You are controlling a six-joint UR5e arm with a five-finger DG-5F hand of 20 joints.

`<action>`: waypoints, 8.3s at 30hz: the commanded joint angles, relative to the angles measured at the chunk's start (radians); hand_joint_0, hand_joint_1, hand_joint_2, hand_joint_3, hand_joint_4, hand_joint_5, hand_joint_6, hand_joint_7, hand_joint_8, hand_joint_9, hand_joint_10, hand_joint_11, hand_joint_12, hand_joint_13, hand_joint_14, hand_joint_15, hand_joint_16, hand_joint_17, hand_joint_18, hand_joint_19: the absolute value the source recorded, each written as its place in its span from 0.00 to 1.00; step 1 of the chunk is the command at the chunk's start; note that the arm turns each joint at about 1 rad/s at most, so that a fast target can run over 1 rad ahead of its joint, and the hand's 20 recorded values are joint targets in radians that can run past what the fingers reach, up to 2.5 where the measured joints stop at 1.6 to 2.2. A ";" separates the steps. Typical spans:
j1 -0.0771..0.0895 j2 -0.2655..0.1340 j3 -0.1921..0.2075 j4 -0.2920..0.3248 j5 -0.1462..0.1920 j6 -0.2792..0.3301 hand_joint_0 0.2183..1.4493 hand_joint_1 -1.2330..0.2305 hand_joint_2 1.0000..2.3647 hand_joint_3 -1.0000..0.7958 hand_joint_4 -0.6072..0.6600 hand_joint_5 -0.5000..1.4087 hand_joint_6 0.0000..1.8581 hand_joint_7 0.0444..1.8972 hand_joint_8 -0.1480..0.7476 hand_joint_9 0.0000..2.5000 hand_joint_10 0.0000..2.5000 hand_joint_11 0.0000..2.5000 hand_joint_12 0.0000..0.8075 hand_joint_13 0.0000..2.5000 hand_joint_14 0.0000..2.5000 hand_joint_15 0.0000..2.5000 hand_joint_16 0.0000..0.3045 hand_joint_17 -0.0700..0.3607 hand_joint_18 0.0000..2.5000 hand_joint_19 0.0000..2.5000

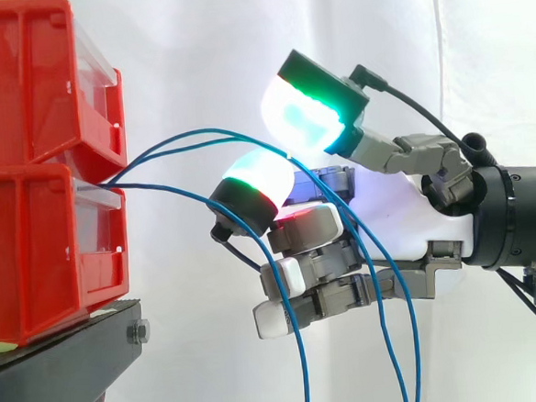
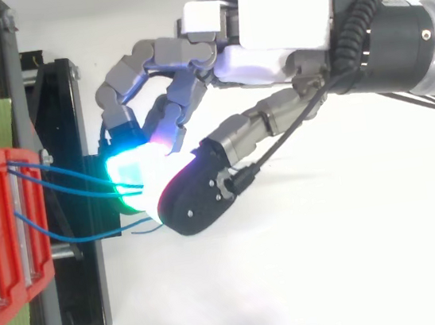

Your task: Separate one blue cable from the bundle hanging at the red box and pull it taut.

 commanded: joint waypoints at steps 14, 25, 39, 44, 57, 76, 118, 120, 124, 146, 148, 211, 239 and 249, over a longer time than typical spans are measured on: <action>0.000 0.000 -0.001 -0.002 0.003 0.003 0.36 0.34 0.01 0.37 0.52 0.16 0.50 0.56 0.51 0.45 0.00 0.52 0.46 0.39 0.01 0.34 0.16 0.42 0.25 0.21; 0.003 0.000 -0.002 -0.002 0.003 0.003 0.31 0.39 0.00 0.28 0.56 0.15 0.49 0.52 0.52 0.45 0.00 0.54 0.45 0.43 0.01 0.38 0.16 0.41 0.27 0.21; 0.006 0.000 -0.002 0.000 0.008 0.006 0.34 0.33 0.00 0.28 0.58 0.15 0.49 0.50 0.53 0.42 0.00 0.58 0.38 0.53 0.00 0.60 0.16 0.41 0.30 0.25; 0.009 0.000 -0.002 0.000 0.009 0.006 0.34 0.34 0.00 0.28 0.58 0.15 0.49 0.50 0.53 0.41 0.01 0.59 0.38 0.53 0.12 0.62 0.15 0.41 0.34 0.30; 0.009 0.000 -0.002 -0.002 0.009 0.006 0.34 0.34 0.00 0.28 0.59 0.15 0.49 0.49 0.53 0.37 0.10 0.56 0.40 0.46 0.44 0.54 0.15 0.39 0.37 0.37; 0.011 0.000 -0.004 0.000 0.009 0.006 0.28 0.36 0.00 0.28 0.60 0.15 0.47 0.46 0.55 0.36 0.01 0.57 0.48 0.42 0.00 0.55 0.17 0.43 0.29 0.30; 0.015 0.000 -0.008 -0.002 0.011 0.008 0.29 0.39 0.00 0.28 0.61 0.15 0.46 0.46 0.56 0.39 0.00 0.54 0.49 0.37 0.01 0.39 0.17 0.44 0.28 0.27; 0.015 0.000 -0.008 -0.002 0.009 0.008 0.29 0.38 0.00 0.28 0.61 0.15 0.46 0.46 0.56 0.39 0.00 0.55 0.50 0.40 0.01 0.44 0.17 0.43 0.29 0.27; 0.015 0.000 -0.008 -0.002 0.009 0.008 0.30 0.36 0.00 0.28 0.62 0.15 0.46 0.46 0.56 0.39 0.00 0.56 0.49 0.41 0.01 0.47 0.17 0.43 0.29 0.28; 0.015 0.000 -0.008 -0.002 0.009 0.008 0.31 0.34 0.00 0.28 0.62 0.15 0.46 0.45 0.56 0.37 0.01 0.57 0.46 0.41 0.41 0.52 0.16 0.42 0.34 0.35; 0.015 0.000 -0.008 -0.002 0.011 0.008 0.31 0.35 0.00 0.28 0.62 0.15 0.46 0.45 0.56 0.37 0.01 0.57 0.46 0.40 0.44 0.52 0.16 0.42 0.34 0.35; 0.006 0.000 -0.010 0.000 0.008 -0.002 0.32 0.55 0.01 0.33 0.57 0.17 0.48 0.52 0.56 0.41 0.00 0.56 0.45 0.41 0.19 0.56 0.17 0.43 0.28 0.32; 0.008 0.000 -0.012 0.000 0.009 -0.002 0.26 0.33 0.00 0.28 0.56 0.17 0.50 0.56 0.55 0.42 0.00 0.58 0.49 0.42 0.11 0.59 0.17 0.44 0.28 0.28; 0.008 0.000 -0.013 -0.003 0.008 -0.002 0.32 0.50 0.01 0.33 0.56 0.17 0.49 0.56 0.54 0.44 0.00 0.57 0.46 0.42 0.10 0.59 0.16 0.42 0.27 0.30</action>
